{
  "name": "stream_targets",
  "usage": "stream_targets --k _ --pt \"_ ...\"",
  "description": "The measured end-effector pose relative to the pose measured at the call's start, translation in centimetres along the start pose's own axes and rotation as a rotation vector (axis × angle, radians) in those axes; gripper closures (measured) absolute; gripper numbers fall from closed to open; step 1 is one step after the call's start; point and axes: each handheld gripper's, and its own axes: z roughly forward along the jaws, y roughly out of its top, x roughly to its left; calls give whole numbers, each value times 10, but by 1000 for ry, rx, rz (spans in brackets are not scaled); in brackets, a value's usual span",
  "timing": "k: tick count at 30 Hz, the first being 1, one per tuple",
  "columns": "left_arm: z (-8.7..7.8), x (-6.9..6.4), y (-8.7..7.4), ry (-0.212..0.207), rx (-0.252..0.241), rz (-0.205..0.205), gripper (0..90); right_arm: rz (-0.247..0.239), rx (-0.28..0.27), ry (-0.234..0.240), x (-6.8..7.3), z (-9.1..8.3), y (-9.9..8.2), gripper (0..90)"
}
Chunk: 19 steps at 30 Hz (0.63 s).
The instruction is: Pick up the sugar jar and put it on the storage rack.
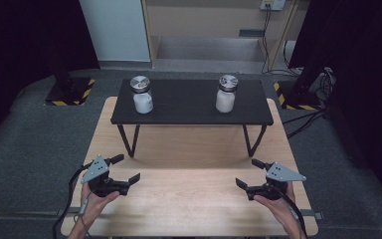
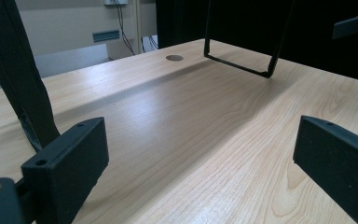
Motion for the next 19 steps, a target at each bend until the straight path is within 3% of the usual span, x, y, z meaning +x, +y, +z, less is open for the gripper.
stream_targets --k 19 --pt "-1 -1 0 1 -1 2 21 -2 0 4 0 1 0 76"
